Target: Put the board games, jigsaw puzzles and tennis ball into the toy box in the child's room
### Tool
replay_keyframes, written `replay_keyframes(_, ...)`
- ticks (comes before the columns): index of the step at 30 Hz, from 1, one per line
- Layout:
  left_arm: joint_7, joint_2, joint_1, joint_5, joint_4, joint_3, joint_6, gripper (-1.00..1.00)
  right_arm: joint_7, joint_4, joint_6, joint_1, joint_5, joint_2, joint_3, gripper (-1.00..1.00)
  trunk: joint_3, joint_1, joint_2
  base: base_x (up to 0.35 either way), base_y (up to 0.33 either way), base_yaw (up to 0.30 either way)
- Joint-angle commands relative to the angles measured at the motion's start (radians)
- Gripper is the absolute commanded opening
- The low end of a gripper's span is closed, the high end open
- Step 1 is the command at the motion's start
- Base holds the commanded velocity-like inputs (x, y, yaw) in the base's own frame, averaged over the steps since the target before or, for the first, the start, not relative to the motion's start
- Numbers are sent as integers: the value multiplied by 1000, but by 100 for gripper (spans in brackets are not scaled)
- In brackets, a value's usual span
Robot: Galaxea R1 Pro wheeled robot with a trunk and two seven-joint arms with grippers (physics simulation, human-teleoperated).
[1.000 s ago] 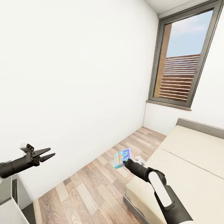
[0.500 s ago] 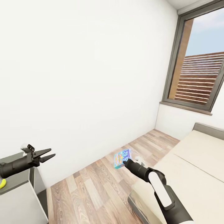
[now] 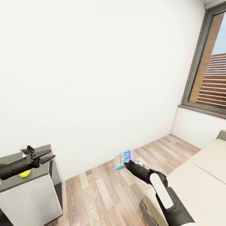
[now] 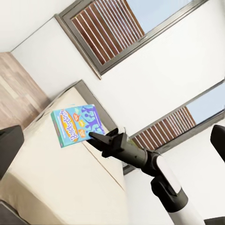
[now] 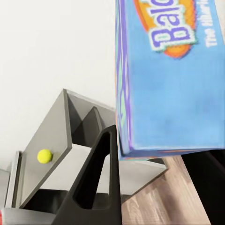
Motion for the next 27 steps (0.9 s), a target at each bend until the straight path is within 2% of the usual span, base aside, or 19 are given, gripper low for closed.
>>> replay_keyframes(1,-4,1,-1,-1,0,0,11,100,-2,-1,4,-1,-6,0,-1,-100,2,-4,6,0,0,290)
replay_keyframes(16,-3,4,-2,-2,2,0,11,100,-3,-12,2,-1,-4,1,1,-100,49,-61,111,0,0,285)
replay_keyframes(27,-2,4,-2,-3,2,1,11,100,-4,-11,2,-1,-4,1,1,-100,83,-103,188,0,0,44)
